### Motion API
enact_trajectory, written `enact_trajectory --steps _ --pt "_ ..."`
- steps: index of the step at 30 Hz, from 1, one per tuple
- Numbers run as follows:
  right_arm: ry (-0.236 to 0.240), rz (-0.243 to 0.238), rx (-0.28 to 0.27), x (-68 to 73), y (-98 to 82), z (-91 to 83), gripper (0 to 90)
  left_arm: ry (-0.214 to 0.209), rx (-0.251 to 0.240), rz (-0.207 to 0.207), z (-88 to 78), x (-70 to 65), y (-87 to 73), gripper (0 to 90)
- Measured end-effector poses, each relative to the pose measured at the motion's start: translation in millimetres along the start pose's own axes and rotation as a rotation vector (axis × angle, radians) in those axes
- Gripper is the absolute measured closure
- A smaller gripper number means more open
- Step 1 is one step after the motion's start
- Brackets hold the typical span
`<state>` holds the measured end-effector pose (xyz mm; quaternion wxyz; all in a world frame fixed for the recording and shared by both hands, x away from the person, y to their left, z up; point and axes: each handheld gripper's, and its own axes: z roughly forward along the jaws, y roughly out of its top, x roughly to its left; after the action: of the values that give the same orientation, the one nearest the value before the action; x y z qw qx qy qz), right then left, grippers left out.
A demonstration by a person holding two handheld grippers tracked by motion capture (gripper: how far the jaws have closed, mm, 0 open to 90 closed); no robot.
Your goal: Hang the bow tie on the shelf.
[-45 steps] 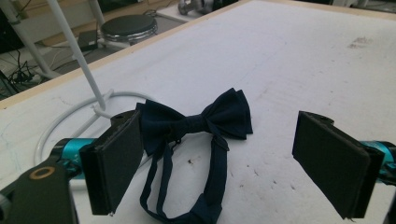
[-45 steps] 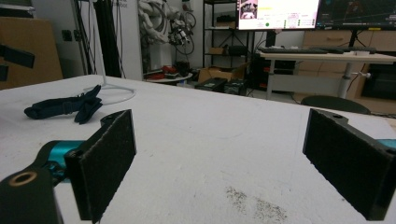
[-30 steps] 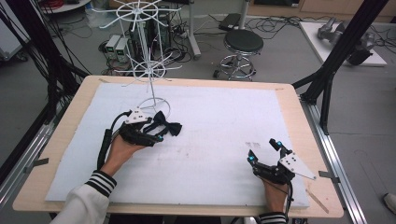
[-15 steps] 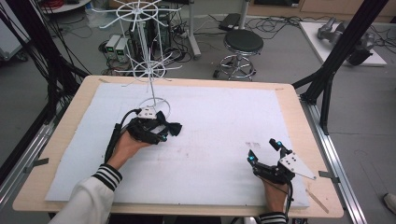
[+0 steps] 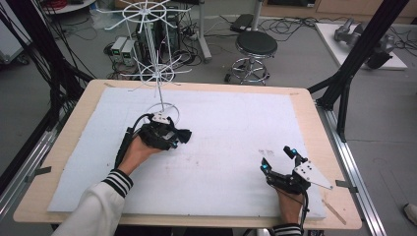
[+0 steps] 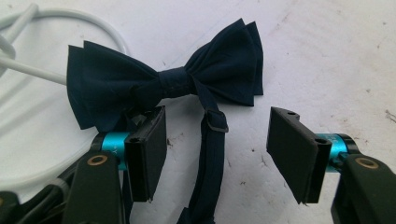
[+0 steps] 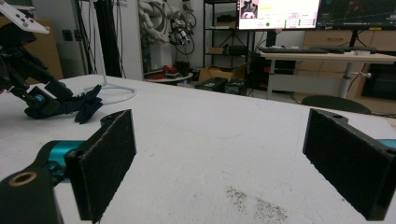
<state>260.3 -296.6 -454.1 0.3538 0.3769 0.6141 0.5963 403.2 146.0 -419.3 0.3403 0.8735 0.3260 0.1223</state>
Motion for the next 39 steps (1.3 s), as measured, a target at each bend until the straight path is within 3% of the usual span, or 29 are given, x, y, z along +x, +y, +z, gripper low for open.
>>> enact_trajectory --steps 6,17,25,33,39 --pt "-0.001 -0.001 0.000 -0.1 0.0 0.0 8.6 -0.001 0.022 -0.004 1.2 -0.2 4.3 49.7" --pt "0.001 0.002 0.001 0.1 0.0 0.0 8.6 0.015 0.058 -0.016 6.0 0.4 6.7 56.7" --pt "0.000 0.001 0.000 0.1 0.0 -0.1 8.6 0.012 0.079 -0.014 9.5 1.6 6.2 66.9" --pt "0.001 0.002 0.001 0.2 0.0 -0.1 8.6 0.023 0.079 -0.008 9.1 0.2 6.3 84.0" --pt "0.000 0.003 0.001 0.3 0.0 -0.3 8.6 0.032 0.078 -0.001 7.9 -0.9 6.2 85.8"
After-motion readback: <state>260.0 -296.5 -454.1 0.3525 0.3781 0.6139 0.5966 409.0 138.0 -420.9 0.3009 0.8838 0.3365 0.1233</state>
